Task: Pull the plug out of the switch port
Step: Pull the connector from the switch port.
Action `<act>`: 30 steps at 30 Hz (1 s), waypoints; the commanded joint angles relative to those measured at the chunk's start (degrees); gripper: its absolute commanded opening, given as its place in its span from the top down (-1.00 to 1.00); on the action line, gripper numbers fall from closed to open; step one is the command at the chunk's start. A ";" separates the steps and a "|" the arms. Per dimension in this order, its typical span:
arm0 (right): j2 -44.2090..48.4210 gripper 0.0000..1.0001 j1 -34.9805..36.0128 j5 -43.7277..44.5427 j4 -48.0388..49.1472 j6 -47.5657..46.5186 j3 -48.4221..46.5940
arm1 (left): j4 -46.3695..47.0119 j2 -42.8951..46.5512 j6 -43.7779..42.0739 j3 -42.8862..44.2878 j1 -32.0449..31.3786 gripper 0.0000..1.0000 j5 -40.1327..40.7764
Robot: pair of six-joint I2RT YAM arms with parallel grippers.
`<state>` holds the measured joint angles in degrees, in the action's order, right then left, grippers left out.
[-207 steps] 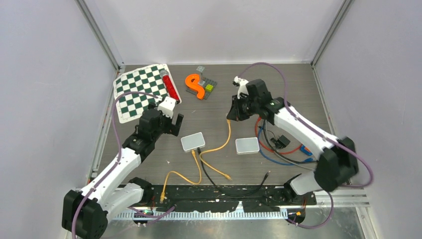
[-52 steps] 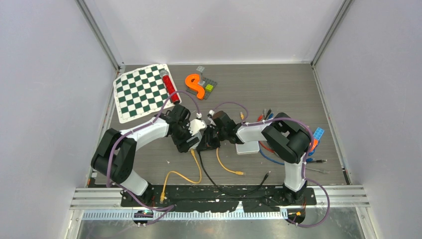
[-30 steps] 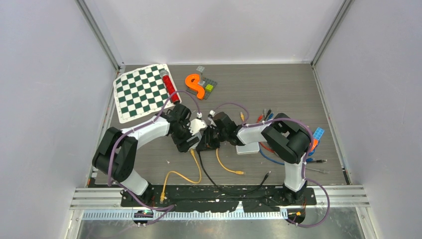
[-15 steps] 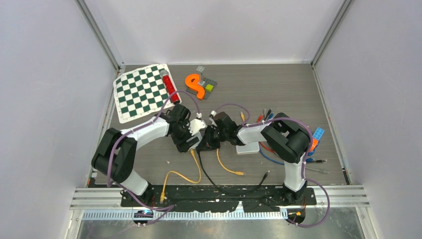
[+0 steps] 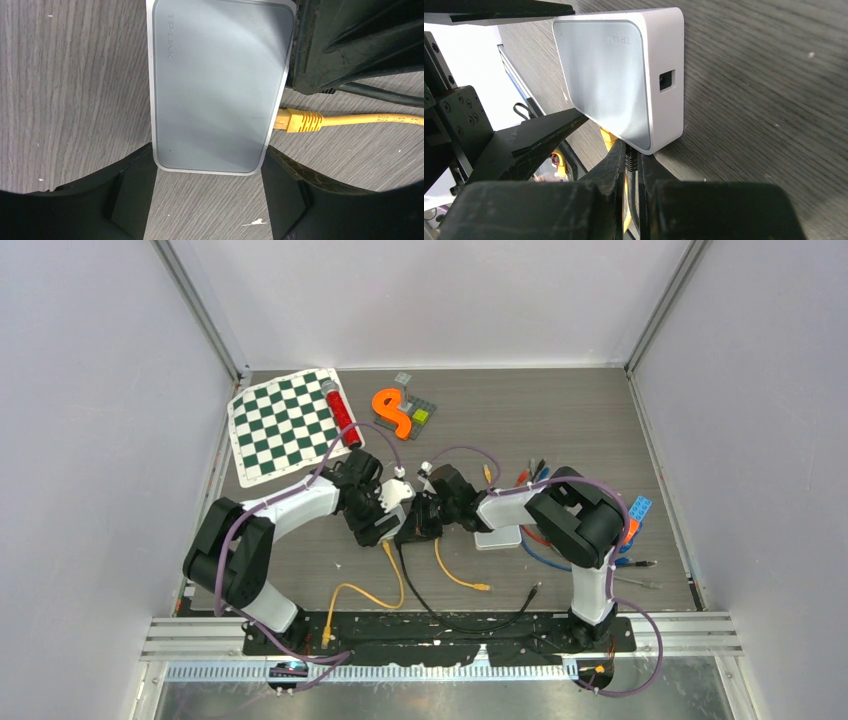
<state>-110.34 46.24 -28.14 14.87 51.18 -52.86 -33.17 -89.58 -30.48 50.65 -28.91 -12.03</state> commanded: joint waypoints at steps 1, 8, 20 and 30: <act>2.00 0.90 1.92 -1.25 -0.85 -1.08 1.33 | 3.75 1.34 2.00 0.04 -0.71 0.39 -4.20; 3.42 0.90 1.93 -2.55 0.48 -1.28 3.15 | 3.76 1.28 1.87 -0.17 -0.71 0.42 -3.57; 4.41 0.90 2.04 -7.42 2.01 -0.78 3.68 | 2.87 0.73 1.24 0.27 -0.71 0.44 -1.68; 5.75 0.90 2.18 -9.15 2.01 -1.26 3.80 | 2.51 0.80 0.95 0.31 -0.71 0.45 -1.17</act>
<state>-108.33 46.46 -31.42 16.49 50.11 -49.47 -33.89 -89.38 -30.46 50.50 -29.63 -12.99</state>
